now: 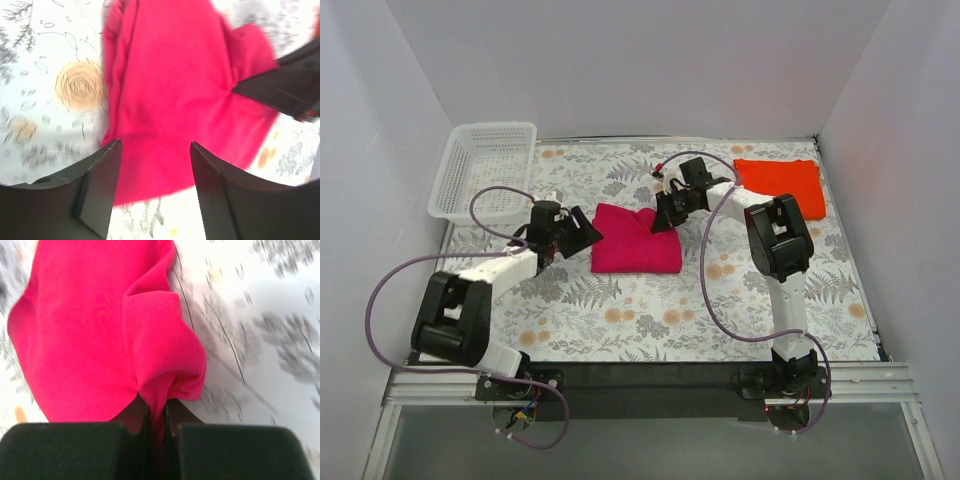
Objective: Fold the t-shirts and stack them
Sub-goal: Neatly place the folded tshirt to the corner
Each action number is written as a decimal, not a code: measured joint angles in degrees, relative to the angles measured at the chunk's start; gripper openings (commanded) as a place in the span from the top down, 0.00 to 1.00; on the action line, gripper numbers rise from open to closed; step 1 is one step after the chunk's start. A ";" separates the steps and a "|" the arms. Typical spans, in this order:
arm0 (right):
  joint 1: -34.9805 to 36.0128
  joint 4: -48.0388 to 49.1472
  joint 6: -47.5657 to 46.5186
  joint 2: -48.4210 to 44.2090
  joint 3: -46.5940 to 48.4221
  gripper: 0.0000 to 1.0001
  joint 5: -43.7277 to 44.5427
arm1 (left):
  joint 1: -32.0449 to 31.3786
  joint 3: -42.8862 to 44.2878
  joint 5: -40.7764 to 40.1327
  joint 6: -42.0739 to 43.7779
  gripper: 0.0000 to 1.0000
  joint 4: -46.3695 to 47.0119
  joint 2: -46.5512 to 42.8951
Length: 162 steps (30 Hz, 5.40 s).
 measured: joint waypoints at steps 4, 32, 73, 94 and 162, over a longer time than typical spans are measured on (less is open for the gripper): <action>-3.26 -7.48 -8.55 -3.04 -1.18 0.99 -0.52 | 0.90 -2.91 -0.17 0.79 0.40 -1.40 -13.40; -25.31 -36.37 -35.87 -13.09 21.77 0.99 6.19 | 3.52 -9.55 3.08 1.01 0.40 -2.08 -29.55; -31.65 -39.47 -35.89 -6.19 33.44 0.99 8.52 | 3.52 -11.17 3.61 0.98 0.40 -1.25 -29.42; -32.02 -39.28 -36.96 -2.10 36.83 0.99 10.45 | 3.52 -11.21 3.80 0.98 0.41 -1.25 -28.85; -33.62 -29.22 -34.99 1.66 36.37 0.92 18.36 | 3.52 -11.37 3.80 1.01 0.41 -1.25 -27.89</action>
